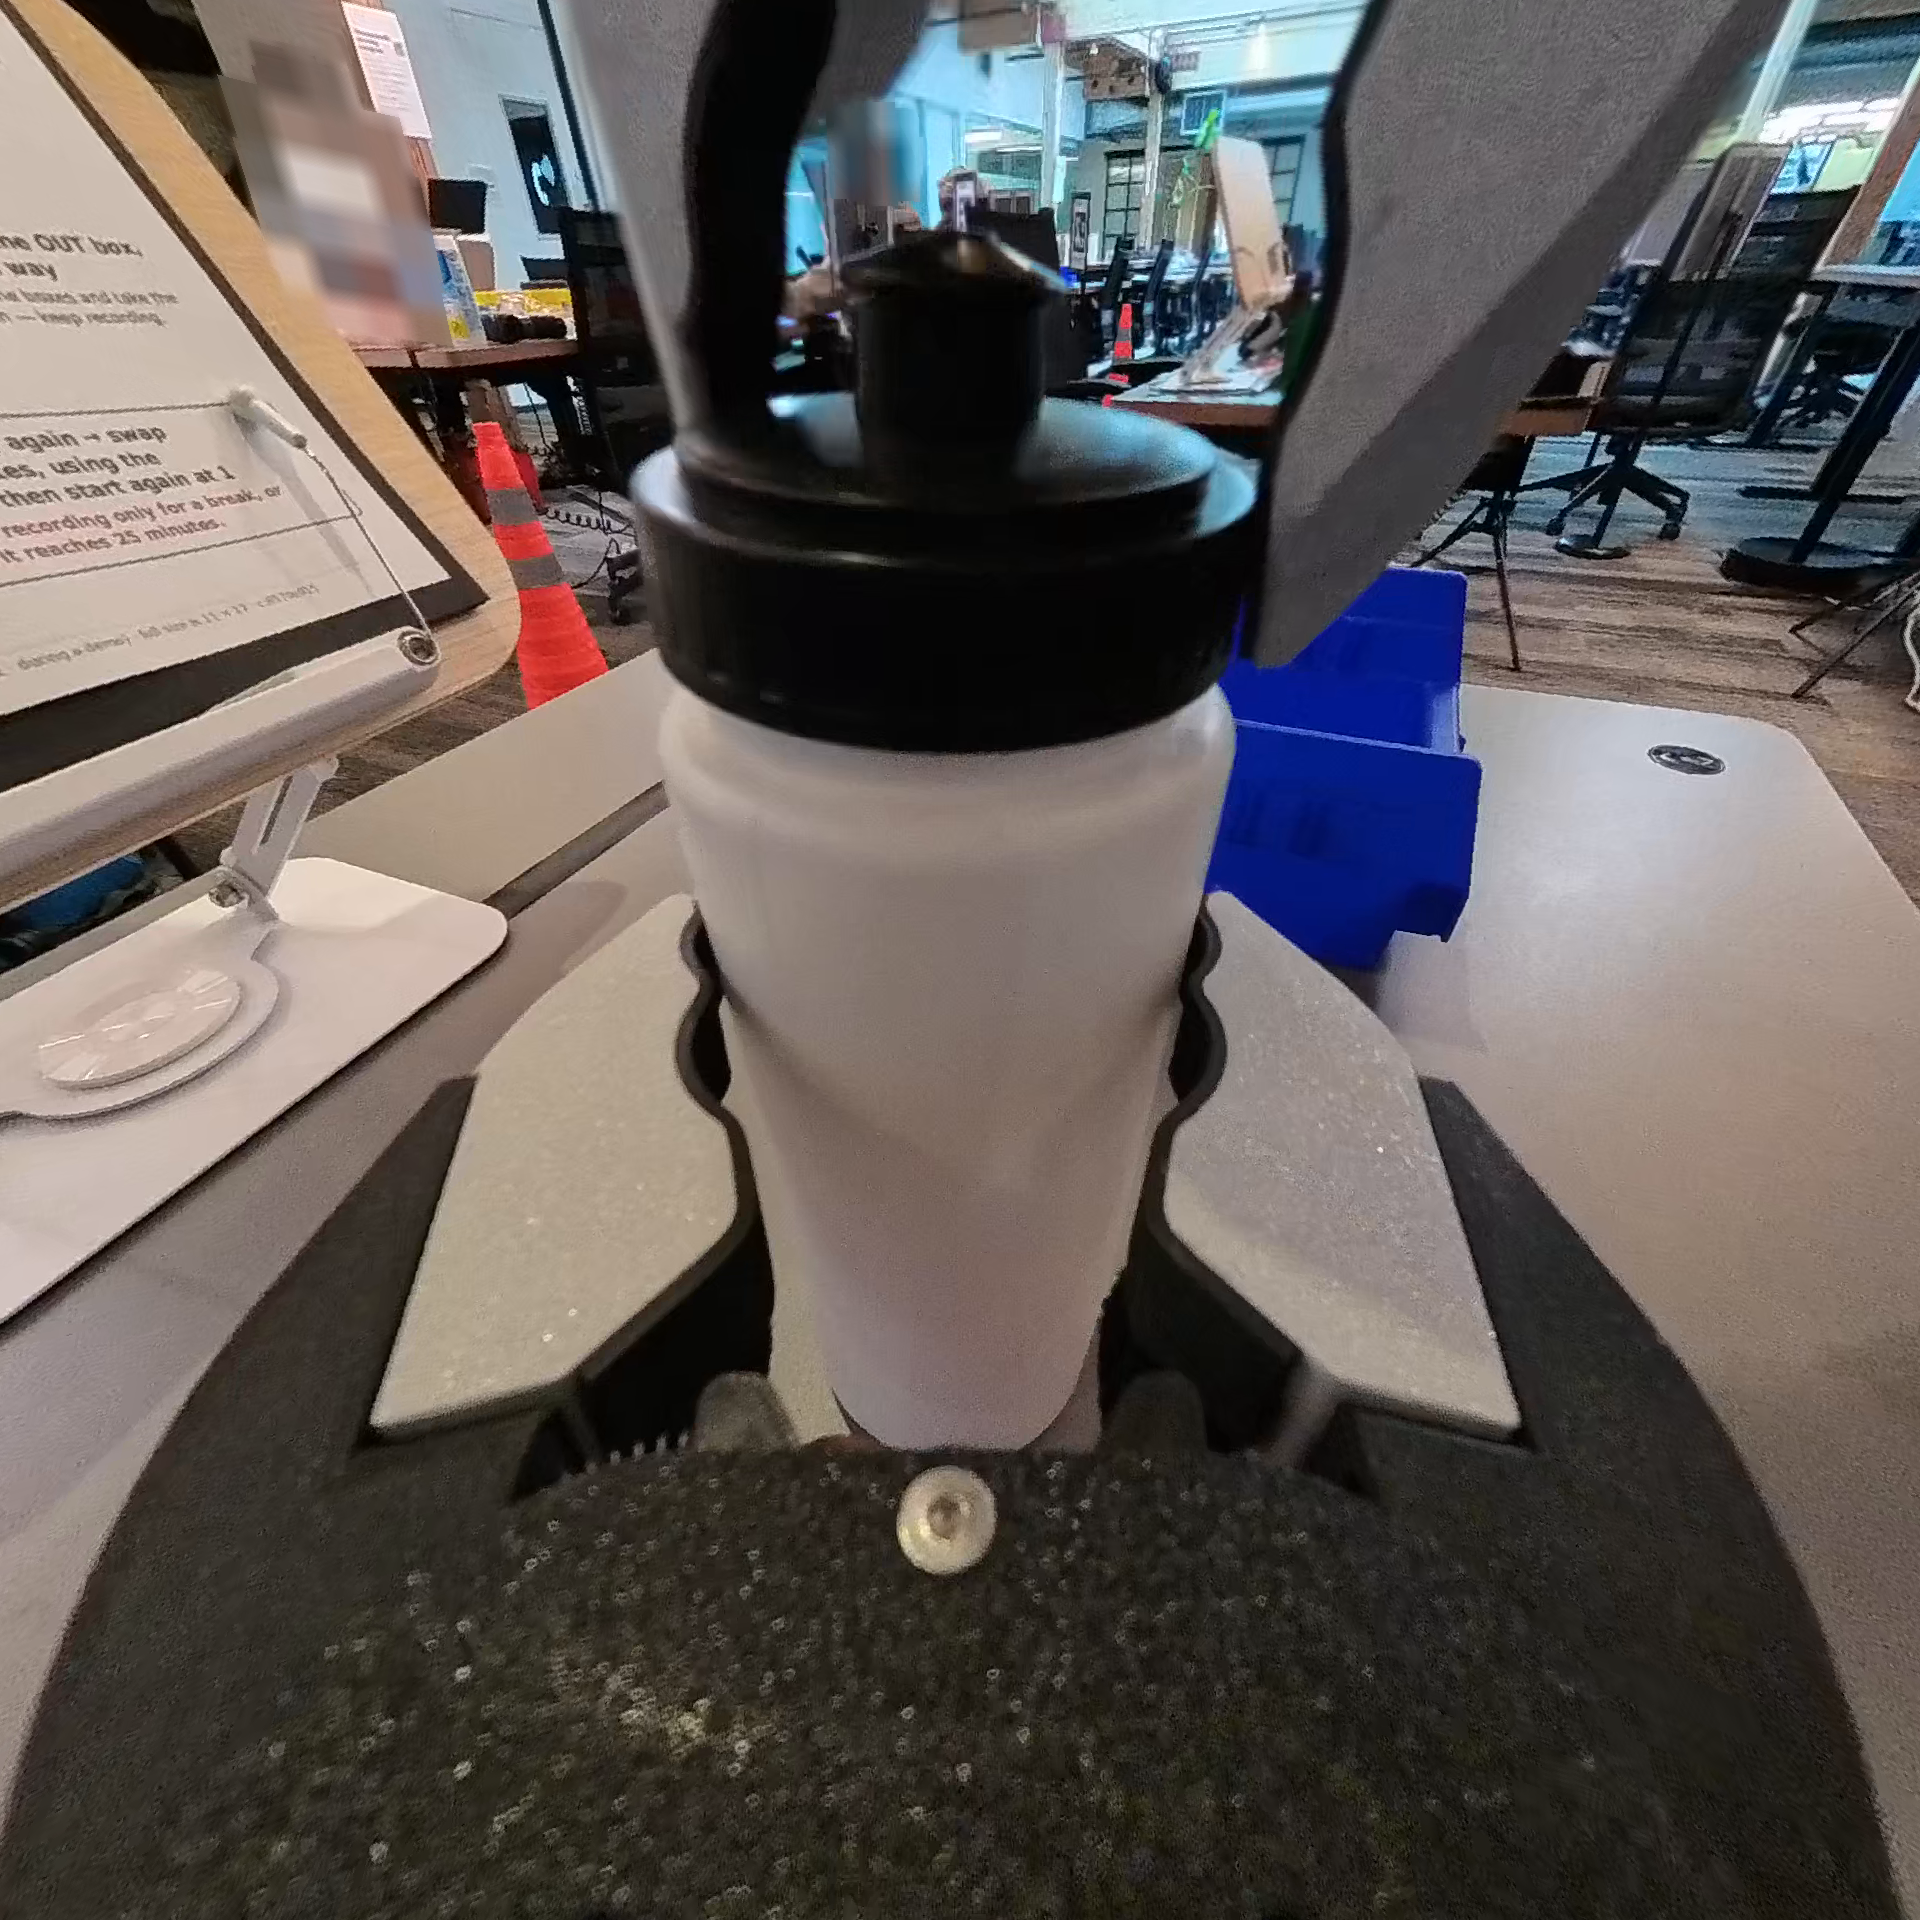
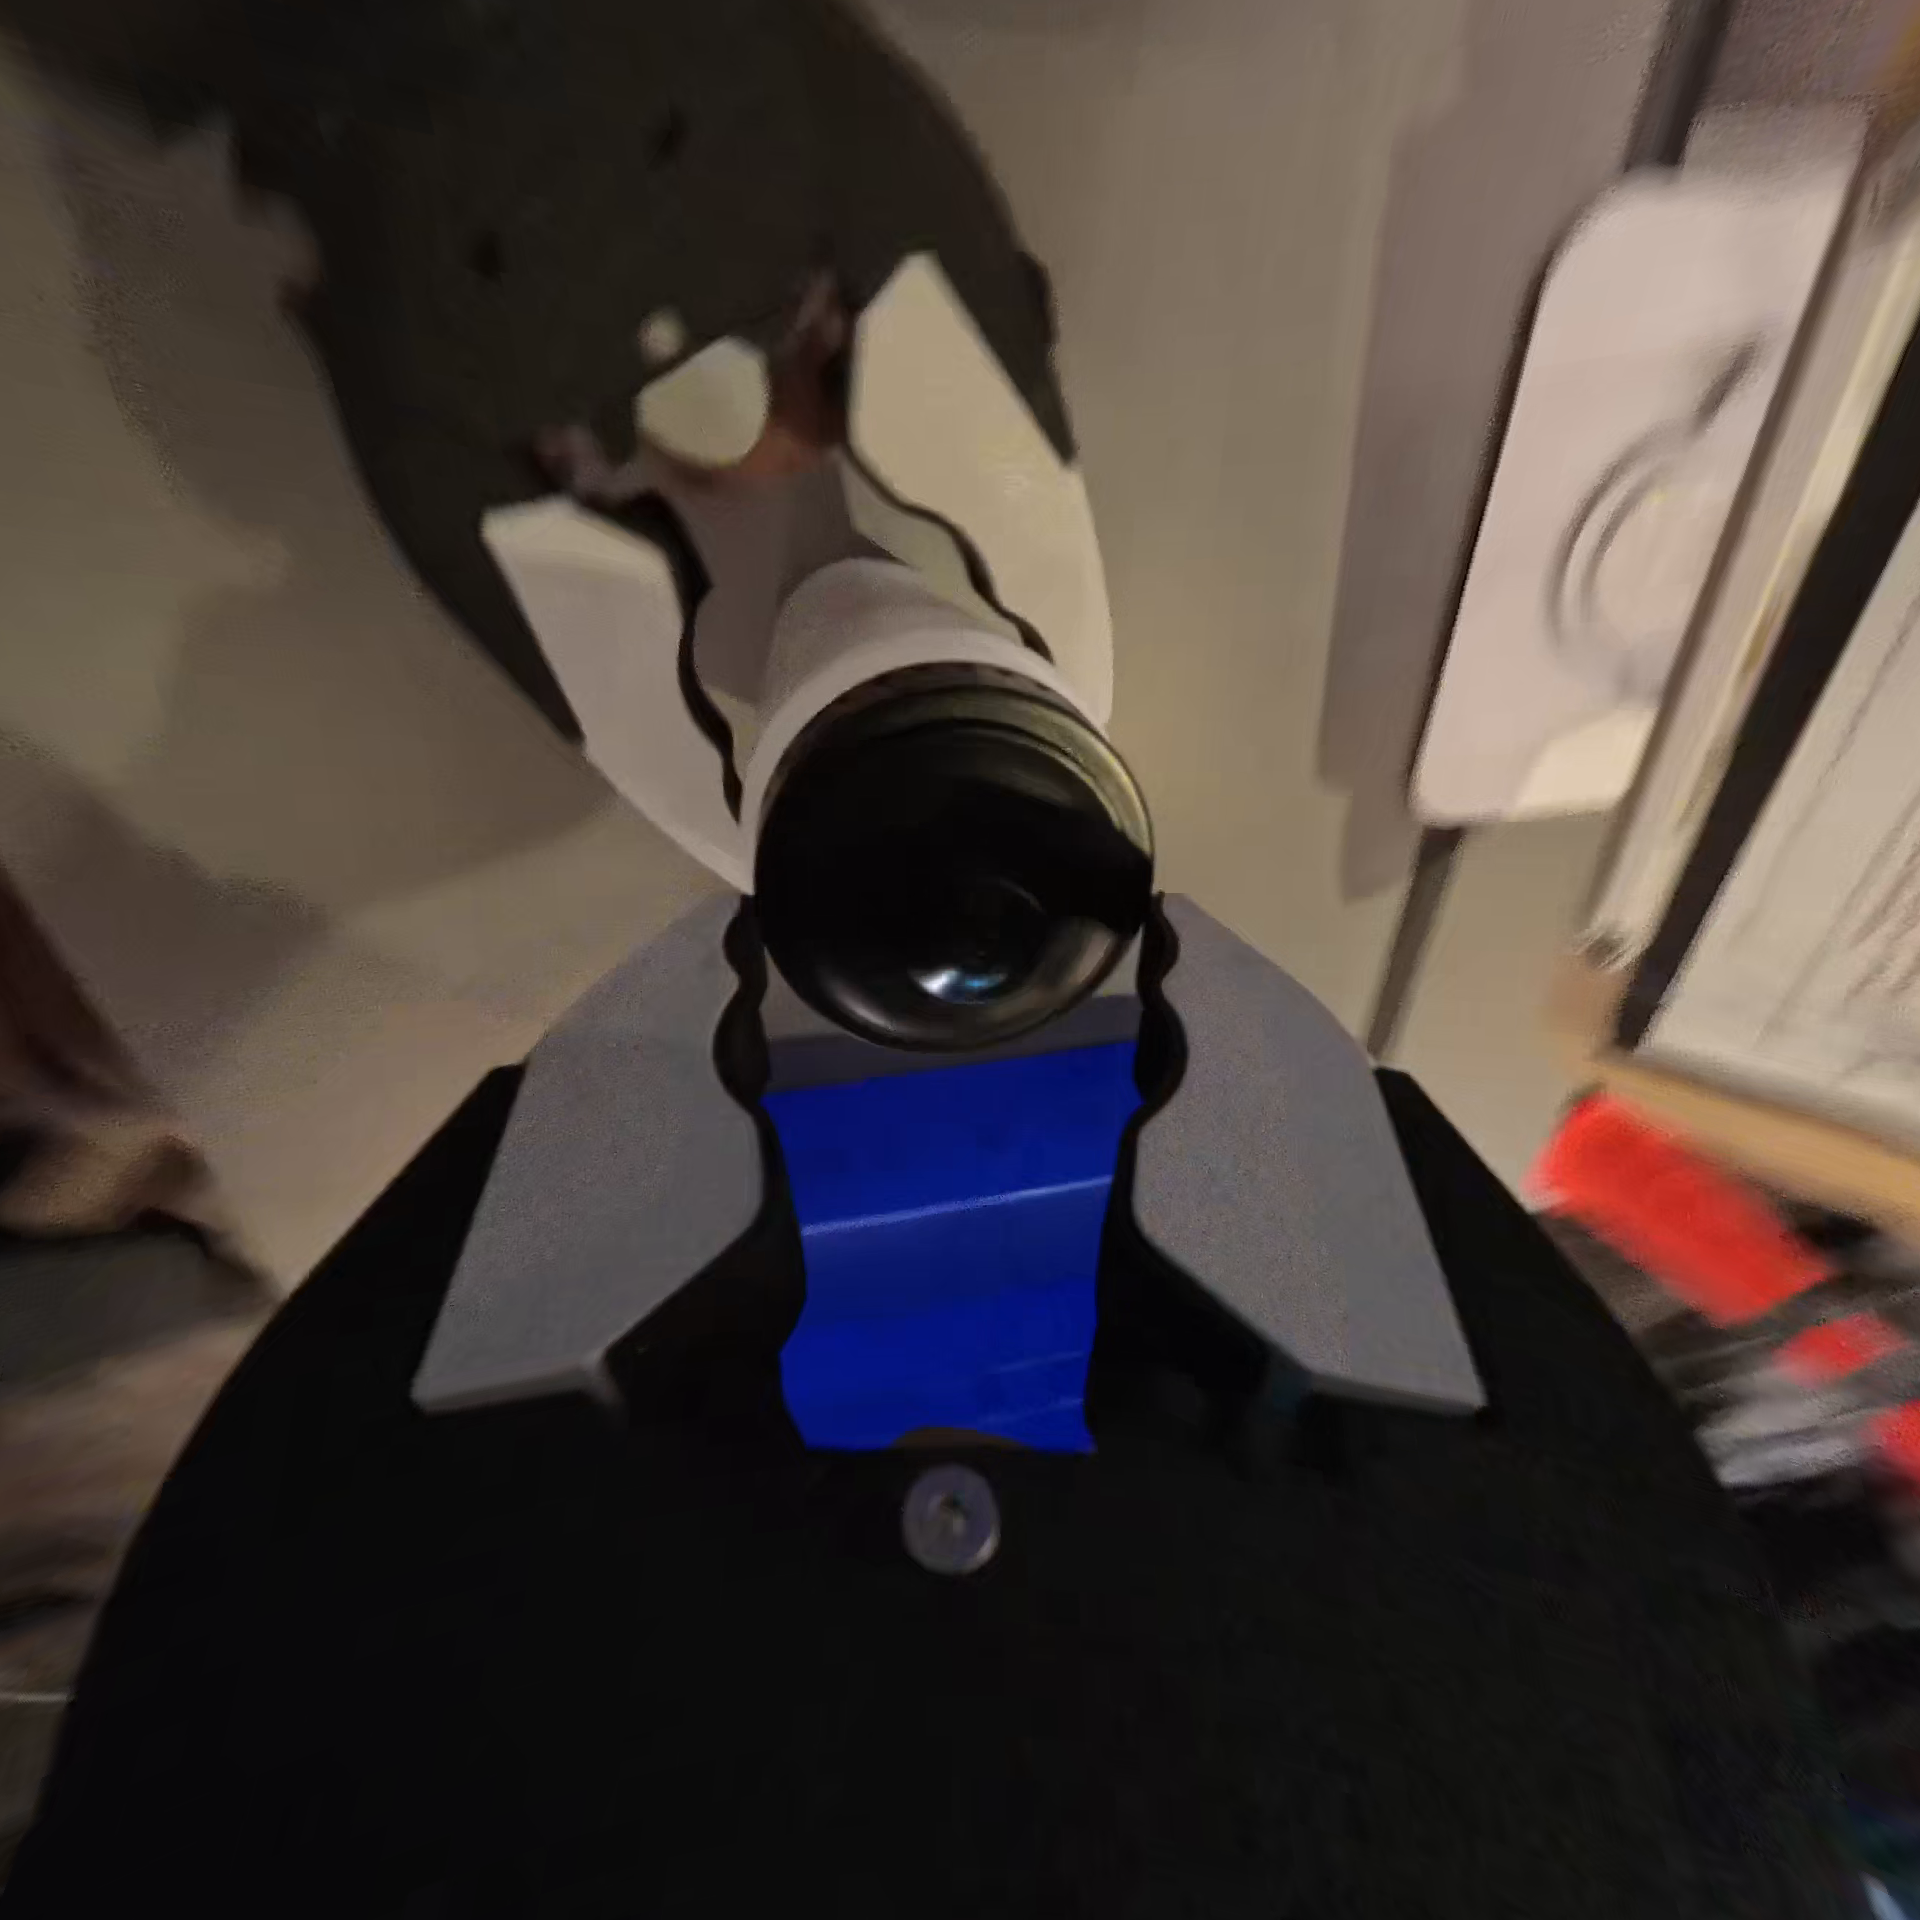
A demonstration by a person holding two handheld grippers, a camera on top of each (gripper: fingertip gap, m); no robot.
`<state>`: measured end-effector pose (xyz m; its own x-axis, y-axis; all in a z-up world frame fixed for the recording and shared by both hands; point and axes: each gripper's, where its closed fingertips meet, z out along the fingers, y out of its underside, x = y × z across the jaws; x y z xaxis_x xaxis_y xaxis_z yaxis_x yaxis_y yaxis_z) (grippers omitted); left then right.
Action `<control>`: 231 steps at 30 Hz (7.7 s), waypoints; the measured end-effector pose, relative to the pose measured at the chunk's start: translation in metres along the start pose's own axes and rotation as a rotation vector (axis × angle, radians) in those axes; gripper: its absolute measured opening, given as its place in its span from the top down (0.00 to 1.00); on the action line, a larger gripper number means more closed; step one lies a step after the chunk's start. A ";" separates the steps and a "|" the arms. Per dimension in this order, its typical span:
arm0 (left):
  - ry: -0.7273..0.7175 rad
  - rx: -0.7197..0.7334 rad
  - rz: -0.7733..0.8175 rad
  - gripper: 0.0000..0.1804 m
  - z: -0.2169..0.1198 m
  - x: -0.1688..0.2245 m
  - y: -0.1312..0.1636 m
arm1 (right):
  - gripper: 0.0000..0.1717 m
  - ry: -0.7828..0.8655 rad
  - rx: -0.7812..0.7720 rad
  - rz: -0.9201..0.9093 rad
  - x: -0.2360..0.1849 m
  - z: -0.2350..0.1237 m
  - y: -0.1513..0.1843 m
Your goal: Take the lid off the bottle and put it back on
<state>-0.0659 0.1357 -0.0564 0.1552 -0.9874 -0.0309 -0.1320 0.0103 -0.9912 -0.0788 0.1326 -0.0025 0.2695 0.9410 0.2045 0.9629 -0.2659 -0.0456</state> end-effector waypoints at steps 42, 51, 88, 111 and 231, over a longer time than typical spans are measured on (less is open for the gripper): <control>-0.011 -0.015 -0.012 0.54 0.000 -0.001 0.002 | 0.53 0.111 0.326 0.183 0.007 -0.039 -0.006; -0.010 -0.017 -0.012 0.54 0.000 -0.001 0.002 | 0.47 0.358 0.533 0.220 -0.011 -0.034 -0.014; 0.000 -0.019 -0.014 0.54 0.000 -0.001 0.003 | 0.57 0.553 0.724 1.215 0.085 0.076 0.268; 0.010 -0.018 -0.019 0.54 0.000 -0.001 0.005 | 0.46 0.473 0.583 1.506 0.094 0.117 0.311; -0.980 -0.184 -0.208 0.58 -0.326 0.031 0.087 | 0.65 0.880 0.925 1.118 -0.186 0.050 0.262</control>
<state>-0.3916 0.0540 -0.1019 0.9148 -0.4024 -0.0340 -0.1467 -0.2526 -0.9564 0.1242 -0.1022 -0.1015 0.9907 -0.0847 0.1064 0.0909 -0.1694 -0.9813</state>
